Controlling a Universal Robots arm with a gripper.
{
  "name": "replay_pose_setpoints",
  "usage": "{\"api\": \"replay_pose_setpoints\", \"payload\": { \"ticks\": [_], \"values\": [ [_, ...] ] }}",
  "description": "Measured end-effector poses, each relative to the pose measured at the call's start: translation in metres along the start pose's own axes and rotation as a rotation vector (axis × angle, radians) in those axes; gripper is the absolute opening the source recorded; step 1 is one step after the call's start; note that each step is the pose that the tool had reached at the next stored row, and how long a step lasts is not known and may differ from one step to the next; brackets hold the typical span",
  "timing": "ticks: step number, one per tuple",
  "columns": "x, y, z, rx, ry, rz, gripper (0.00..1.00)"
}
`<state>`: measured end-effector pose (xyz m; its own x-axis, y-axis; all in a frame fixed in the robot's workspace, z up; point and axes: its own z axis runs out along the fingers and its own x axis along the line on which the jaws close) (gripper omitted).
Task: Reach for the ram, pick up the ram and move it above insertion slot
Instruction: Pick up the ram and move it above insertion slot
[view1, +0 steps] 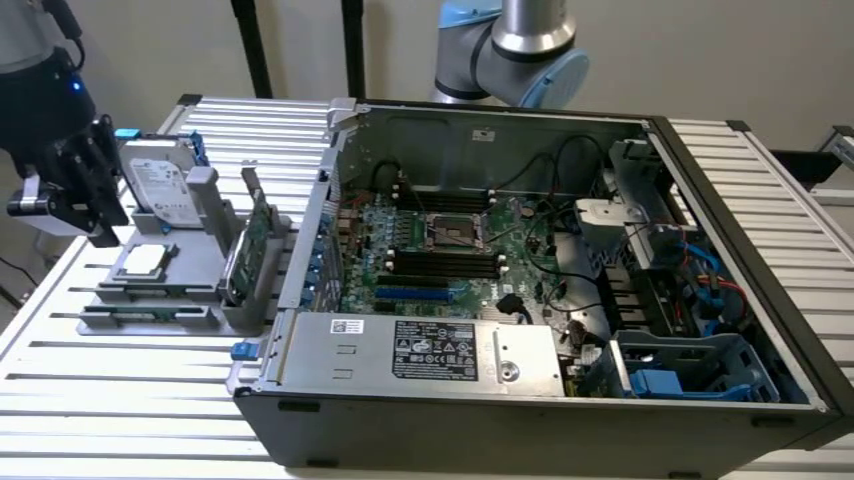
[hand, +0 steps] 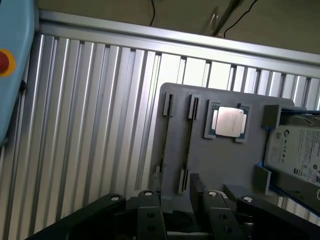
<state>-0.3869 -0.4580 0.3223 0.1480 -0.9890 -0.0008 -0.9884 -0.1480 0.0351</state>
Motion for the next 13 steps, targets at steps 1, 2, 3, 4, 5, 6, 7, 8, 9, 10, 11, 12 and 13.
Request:
{"api": "replay_pose_setpoints", "payload": {
  "ticks": [1, 2, 3, 4, 5, 6, 7, 8, 9, 10, 11, 12, 13],
  "values": [
    [0.0, 0.0, 0.0018, 0.0, 0.0, 0.0, 0.36],
    [0.0, -0.0001, 0.0036, -0.0001, 0.0001, 0.0, 0.36],
    [0.0, -0.0001, 0.0054, -0.0001, 0.0001, 0.0, 0.36],
    [0.0, -0.0002, 0.0073, 0.0, 0.0, 0.0, 0.36],
    [0.0, -0.0002, 0.0091, 0.0, 0.0, 0.0, 0.36],
    [0.001, -0.0003, 0.0109, 0.0, 0.0, 0.0, 0.36],
    [0.001, -0.0003, 0.0128, 0.0, 0.0, 0.0, 0.36],
    [0.001, -0.0004, 0.0146, -0.0001, 0.0001, 0.0, 0.36],
    [0.001, -0.0004, 0.0163, -0.0001, 0.0001, 0.0, 0.36],
    [0.001, -0.0005, 0.0182, 0.0, 0.0, 0.0, 0.36],
    [0.001, -0.0005, 0.02, -0.0001, 0.0, 0.001, 0.36],
    [0.001, -0.0005, 0.0218, -0.0001, 0.0, 0.001, 0.36],
    [0.002, -0.0006, 0.0236, -0.0001, 0.0, 0.001, 0.36]
  ]
}}
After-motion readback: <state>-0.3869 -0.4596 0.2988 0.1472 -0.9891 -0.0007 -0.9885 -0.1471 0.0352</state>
